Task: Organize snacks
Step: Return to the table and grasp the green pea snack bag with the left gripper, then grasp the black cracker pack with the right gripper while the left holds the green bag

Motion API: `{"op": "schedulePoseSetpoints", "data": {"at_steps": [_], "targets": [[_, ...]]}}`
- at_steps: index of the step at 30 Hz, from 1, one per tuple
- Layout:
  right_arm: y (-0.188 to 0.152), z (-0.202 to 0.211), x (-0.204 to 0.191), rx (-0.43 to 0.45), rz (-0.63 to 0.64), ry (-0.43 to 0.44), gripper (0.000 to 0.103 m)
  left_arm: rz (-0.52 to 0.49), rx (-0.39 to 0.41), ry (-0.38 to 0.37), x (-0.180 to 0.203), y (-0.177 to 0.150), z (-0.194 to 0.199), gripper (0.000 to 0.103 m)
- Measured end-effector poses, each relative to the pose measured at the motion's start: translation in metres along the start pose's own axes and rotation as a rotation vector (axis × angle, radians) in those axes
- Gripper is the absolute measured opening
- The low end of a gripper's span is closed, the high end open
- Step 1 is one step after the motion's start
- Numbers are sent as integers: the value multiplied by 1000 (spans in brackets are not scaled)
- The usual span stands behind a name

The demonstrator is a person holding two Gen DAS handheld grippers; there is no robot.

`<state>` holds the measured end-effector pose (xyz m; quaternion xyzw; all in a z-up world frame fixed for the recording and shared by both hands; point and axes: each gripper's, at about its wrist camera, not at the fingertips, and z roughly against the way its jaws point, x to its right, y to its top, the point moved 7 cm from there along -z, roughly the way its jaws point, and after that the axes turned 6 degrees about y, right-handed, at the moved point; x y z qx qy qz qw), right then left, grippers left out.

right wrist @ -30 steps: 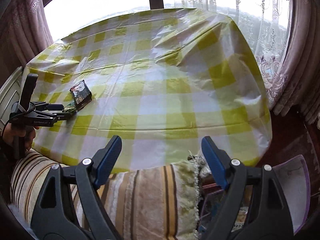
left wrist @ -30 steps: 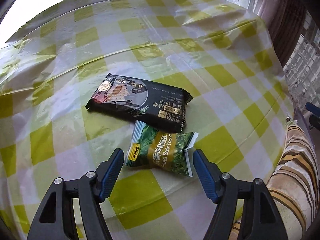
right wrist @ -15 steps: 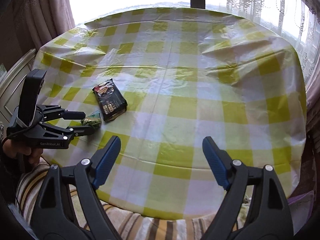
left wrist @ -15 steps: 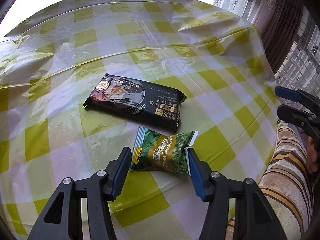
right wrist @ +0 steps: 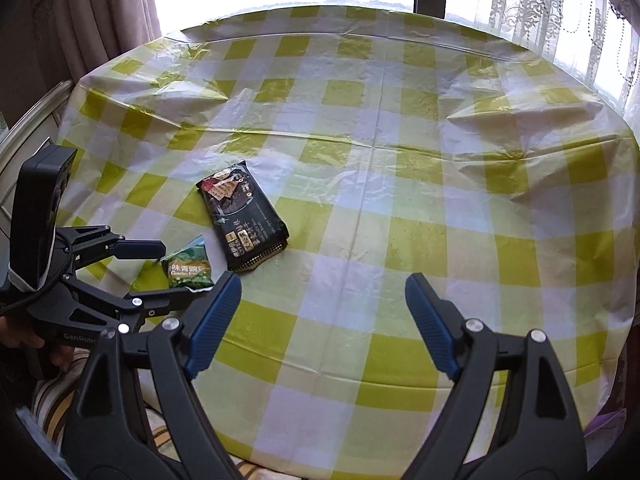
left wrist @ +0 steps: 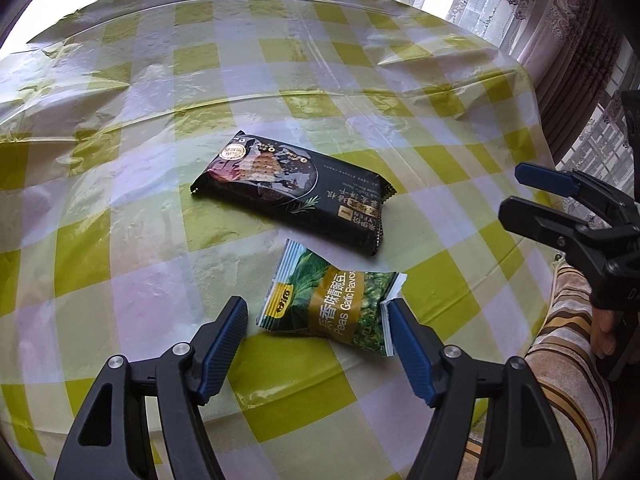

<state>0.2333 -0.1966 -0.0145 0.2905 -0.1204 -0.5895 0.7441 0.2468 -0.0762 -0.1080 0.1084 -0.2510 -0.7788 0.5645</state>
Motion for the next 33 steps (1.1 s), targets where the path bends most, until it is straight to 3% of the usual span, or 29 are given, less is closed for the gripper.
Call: {"op": "schedulePoseSetpoints", "data": {"at_steps": [7,13,24,29,33], "targets": [[13,-16,-6,-5,4,2,86,-20,12,-75,10,-1,5,55],[21,-30,-20,-15,43,15,86,-22,20,-72,11,-2,7,52],[23,-75,-61,-88,169,67,86,188,58,94,-46,-14,25,52],[28,-93,-73,-111,227,66,86,276,68,125,-66,-18,29,52],[34,-109,-73,-130,210,85,86,276,64,132,-67,-19,27,52]]}}
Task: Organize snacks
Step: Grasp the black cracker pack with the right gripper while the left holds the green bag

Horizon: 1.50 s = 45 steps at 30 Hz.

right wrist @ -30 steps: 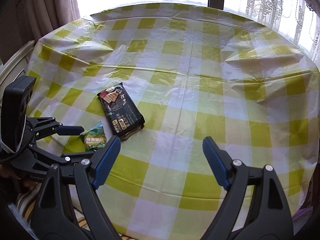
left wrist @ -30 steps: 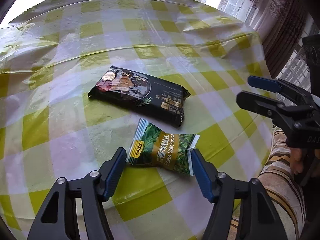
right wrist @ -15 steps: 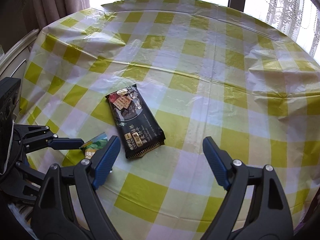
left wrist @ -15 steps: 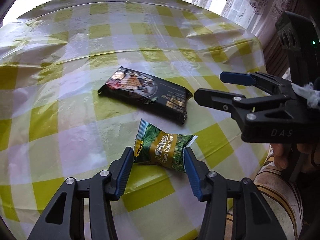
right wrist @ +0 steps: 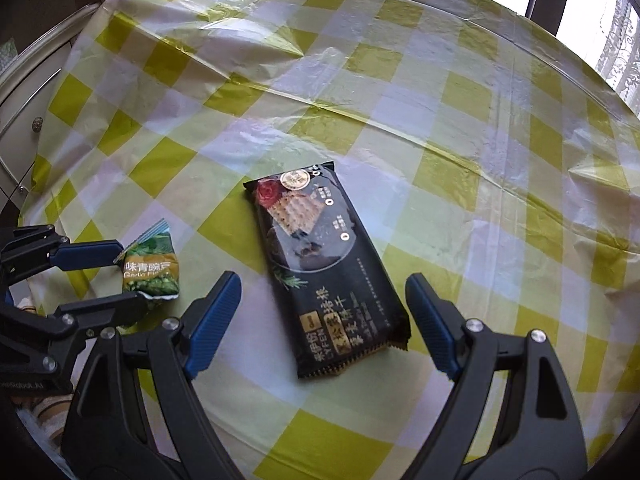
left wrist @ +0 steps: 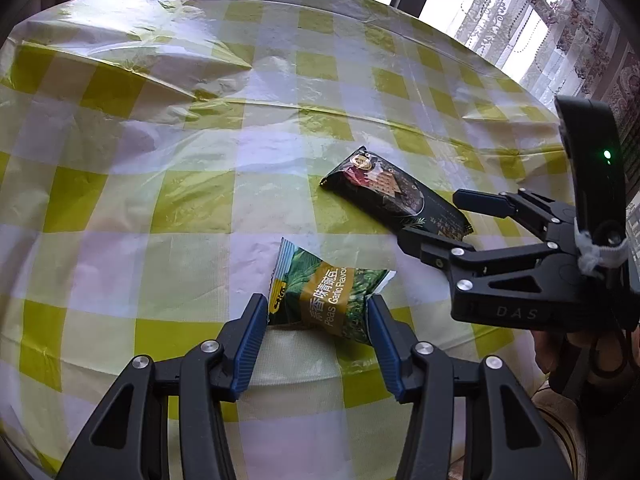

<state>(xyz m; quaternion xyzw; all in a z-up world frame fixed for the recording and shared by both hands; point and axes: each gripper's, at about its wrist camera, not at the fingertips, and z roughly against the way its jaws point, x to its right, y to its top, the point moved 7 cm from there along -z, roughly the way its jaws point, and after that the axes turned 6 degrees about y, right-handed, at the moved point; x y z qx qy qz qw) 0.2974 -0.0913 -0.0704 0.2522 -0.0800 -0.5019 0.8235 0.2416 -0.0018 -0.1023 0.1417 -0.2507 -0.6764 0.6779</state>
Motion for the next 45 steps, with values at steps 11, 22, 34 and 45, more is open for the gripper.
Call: {"op": "schedulePoseSetpoints", "data": {"at_steps": [11,22,34,45], "targets": [[1,-11,6,5,-42,3,61,-31,-9,22,2,2,-8,61],[-13,1,11,56,-139,-19,55,-101,1,105,12,2,-12,54],[-29,15,11,80,-202,23,54,-66,41,175,14,5,-2,46],[-43,47,16,125,-237,17,54,-17,88,184,28,5,20,44]]}}
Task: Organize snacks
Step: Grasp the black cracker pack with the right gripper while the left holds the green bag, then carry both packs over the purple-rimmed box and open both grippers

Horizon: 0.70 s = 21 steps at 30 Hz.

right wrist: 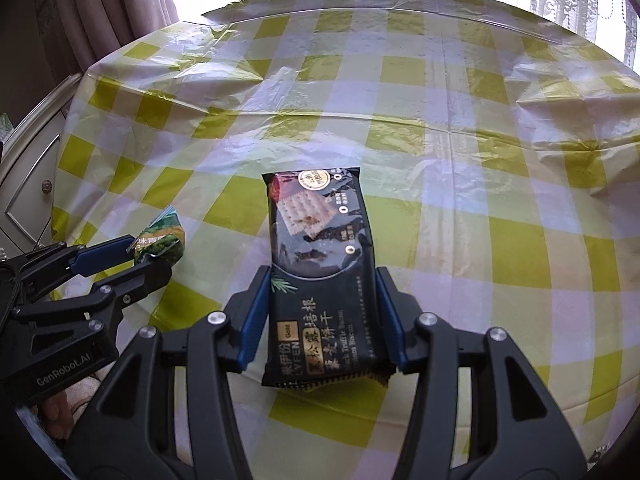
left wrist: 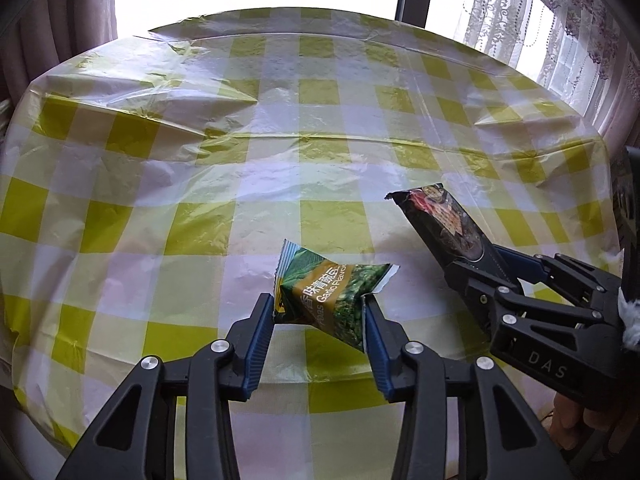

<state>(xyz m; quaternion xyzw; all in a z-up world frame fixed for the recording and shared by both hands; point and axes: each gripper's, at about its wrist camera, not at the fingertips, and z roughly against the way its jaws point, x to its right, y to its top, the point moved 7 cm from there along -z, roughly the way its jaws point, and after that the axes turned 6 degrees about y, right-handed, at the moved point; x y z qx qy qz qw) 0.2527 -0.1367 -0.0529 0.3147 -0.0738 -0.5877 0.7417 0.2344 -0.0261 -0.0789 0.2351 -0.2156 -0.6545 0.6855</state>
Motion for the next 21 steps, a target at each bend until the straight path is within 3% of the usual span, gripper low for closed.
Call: {"op": "schedulePoseSetpoints", "data": {"at_steps": [8,21], "targets": [[-12,36,11,46,-31,-10,54,29,48,-38,17,1,31,44],[-52,104,30,94,-70,-64,54,9,60,-219,85,-22,75,44]]}}
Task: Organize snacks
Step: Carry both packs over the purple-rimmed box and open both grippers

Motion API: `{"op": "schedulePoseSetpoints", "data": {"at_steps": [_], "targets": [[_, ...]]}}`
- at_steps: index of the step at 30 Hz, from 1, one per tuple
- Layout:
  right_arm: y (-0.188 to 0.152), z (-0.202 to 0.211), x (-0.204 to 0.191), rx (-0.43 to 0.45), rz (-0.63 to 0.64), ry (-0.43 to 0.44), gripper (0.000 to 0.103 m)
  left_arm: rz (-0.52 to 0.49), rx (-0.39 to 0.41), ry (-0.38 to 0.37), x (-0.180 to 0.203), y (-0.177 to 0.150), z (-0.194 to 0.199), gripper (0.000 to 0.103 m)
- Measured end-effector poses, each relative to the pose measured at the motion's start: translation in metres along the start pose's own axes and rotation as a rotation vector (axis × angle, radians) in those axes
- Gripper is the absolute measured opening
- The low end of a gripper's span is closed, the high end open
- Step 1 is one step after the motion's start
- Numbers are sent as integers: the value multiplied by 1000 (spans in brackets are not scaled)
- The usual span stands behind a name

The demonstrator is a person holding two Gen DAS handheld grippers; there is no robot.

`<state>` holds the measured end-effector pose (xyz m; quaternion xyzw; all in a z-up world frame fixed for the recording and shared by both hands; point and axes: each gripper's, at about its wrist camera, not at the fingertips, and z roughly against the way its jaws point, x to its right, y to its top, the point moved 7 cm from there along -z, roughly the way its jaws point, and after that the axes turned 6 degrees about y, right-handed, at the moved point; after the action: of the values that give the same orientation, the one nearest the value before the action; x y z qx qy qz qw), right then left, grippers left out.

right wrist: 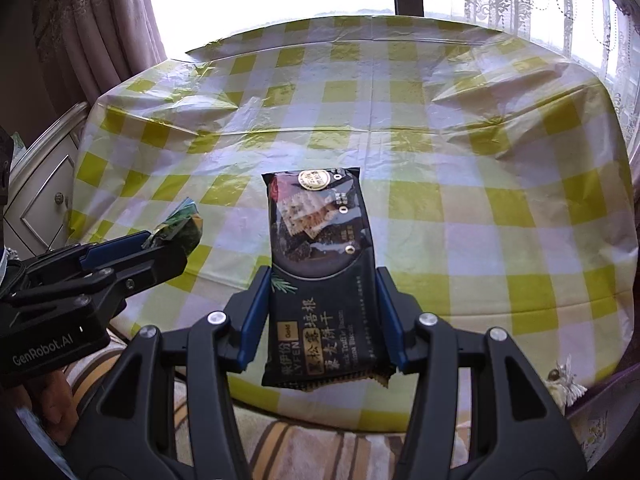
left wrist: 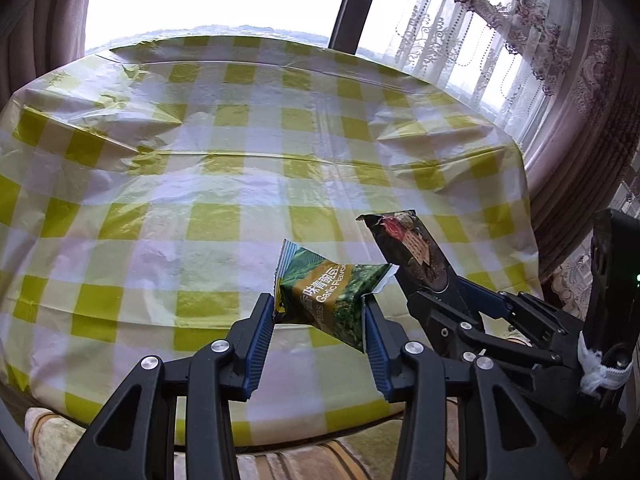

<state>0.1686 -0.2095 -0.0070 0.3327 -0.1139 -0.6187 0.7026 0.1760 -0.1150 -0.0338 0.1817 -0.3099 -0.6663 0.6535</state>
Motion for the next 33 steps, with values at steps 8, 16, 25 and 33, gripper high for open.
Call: {"op": "schedulePoseSetpoints", "data": {"at_steps": [8,16,25,33], "targets": [[-33,51,28,16,-41,-62,54,-12,-14,-129,52,-20,16,44],[-71,109,69,9,-70,-160,54,-14,-20,-226,99,-43,32,44],[-118,175,121,-3,-122,-289,54,-115,-38,-256,153,-75,49,44],[-146,213,158,23,-190,-356,54,-218,-61,-330,203,-92,53,44]]}}
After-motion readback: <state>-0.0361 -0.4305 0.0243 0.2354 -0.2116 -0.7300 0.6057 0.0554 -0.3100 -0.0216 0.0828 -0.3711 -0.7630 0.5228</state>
